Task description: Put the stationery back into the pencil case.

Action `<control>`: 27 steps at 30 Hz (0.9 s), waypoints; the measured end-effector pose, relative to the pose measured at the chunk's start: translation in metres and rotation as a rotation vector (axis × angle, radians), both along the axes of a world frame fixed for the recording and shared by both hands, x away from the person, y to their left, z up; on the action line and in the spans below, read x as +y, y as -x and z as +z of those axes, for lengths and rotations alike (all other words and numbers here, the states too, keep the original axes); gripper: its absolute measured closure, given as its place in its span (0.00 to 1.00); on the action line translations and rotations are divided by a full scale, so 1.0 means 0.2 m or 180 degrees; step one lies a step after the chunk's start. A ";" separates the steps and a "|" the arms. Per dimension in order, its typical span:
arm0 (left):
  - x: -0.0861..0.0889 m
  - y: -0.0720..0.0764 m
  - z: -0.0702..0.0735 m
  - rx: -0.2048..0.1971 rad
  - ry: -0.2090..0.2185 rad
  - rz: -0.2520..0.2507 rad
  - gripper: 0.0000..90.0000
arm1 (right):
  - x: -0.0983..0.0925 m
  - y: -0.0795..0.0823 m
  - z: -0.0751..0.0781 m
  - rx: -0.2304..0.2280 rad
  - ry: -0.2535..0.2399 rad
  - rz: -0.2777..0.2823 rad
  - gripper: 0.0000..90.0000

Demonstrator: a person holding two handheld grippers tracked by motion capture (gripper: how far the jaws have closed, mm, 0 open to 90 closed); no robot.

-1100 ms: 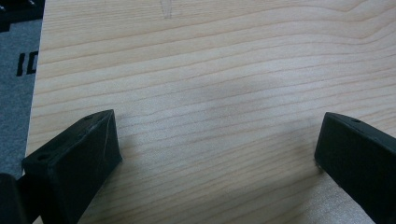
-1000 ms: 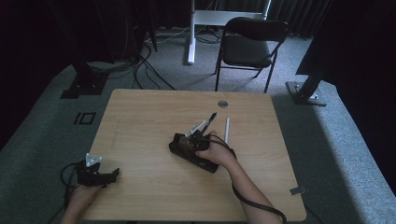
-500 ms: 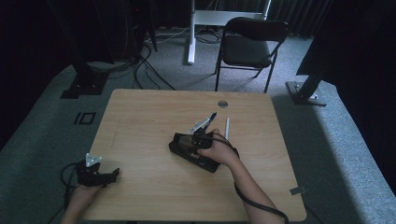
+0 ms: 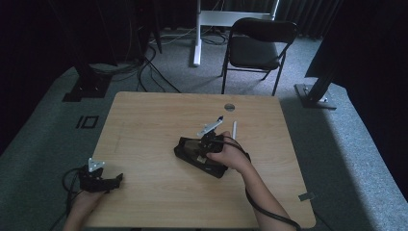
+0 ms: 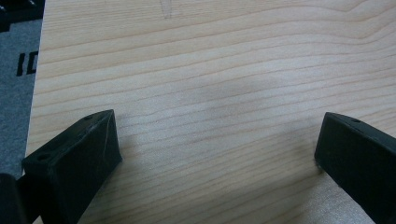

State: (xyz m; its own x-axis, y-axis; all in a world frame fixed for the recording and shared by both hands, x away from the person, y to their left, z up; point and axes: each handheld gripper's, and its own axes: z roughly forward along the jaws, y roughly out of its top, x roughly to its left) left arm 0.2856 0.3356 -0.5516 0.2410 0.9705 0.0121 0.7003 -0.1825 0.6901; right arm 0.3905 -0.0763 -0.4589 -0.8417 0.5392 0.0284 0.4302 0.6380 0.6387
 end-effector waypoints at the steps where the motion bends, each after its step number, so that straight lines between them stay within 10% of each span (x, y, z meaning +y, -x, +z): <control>1: 0.00 0.00 0.00 -0.0002 0.0003 0.0003 0.00 | -0.01 0.00 0.01 -0.0035 -0.0042 -0.0006 0.72; 27: 0.00 0.00 0.00 -0.0003 0.0004 0.0003 0.00 | -0.24 -0.07 0.05 -0.0338 -0.0374 -0.0703 0.70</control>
State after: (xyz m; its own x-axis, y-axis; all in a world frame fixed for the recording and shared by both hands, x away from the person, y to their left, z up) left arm 0.2857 0.3355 -0.5516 0.2401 0.9707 0.0110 0.6999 -0.1809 0.6909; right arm 0.4051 -0.1235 -0.4497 -0.7057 0.7082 0.0195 0.4772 0.4549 0.7519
